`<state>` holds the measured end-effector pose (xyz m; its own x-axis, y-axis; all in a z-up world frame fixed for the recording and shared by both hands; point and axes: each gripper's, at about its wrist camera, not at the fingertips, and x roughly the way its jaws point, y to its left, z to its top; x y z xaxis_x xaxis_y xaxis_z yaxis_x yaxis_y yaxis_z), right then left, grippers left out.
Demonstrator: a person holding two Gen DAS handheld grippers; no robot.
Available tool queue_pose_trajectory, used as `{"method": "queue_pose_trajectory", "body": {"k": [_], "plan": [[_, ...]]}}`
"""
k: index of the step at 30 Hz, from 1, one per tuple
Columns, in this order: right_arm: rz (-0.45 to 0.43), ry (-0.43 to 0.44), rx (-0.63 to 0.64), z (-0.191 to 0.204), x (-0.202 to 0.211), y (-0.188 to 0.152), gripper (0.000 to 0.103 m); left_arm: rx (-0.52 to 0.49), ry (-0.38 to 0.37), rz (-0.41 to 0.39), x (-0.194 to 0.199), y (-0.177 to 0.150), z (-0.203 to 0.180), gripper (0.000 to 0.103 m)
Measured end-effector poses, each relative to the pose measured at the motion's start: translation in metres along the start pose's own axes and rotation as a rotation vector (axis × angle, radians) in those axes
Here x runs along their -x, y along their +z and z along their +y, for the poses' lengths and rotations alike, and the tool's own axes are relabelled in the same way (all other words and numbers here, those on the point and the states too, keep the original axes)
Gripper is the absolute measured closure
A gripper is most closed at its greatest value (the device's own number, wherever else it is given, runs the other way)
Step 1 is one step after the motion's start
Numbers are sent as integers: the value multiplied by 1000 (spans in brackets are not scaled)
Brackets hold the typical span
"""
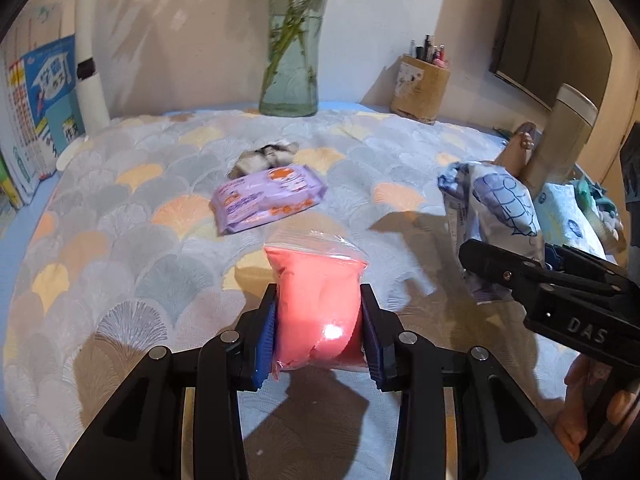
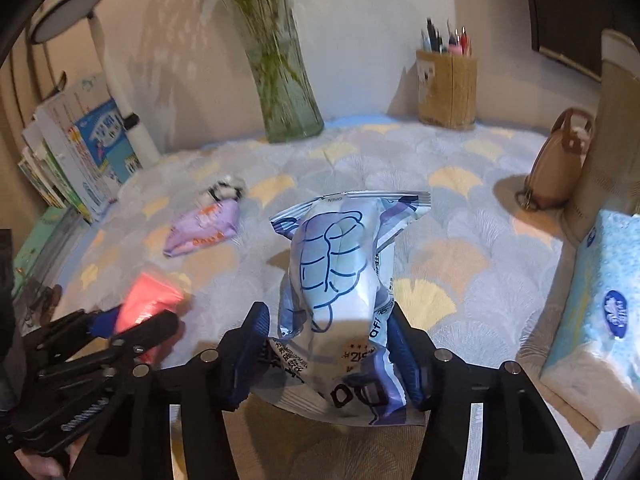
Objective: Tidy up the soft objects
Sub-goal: 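Carry the pink packet and snack bag to the glass bowl, then open both tools over the bowl and move them back over the desk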
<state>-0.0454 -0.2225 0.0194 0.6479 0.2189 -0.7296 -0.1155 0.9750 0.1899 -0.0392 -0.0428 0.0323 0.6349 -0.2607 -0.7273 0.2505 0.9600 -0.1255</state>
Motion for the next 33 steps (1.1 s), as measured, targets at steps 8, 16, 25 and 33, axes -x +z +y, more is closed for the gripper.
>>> {"method": "queue_pose_trajectory", "body": {"k": [8, 16, 25, 33], "plan": [[-145, 3, -88, -30, 73, 19, 46, -133, -181, -140, 43, 56, -89, 69], [-238, -161, -264, -132, 159, 24, 46, -283, -385, -144, 40, 85, -200, 69], [-217, -278, -412, -286, 214, 54, 46, -402, -494, -60, -6, 106, -333, 69], [-80, -185, -642, -387, 165, 89, 45, -512, -395, -96, -56, 116, -413, 69]]}}
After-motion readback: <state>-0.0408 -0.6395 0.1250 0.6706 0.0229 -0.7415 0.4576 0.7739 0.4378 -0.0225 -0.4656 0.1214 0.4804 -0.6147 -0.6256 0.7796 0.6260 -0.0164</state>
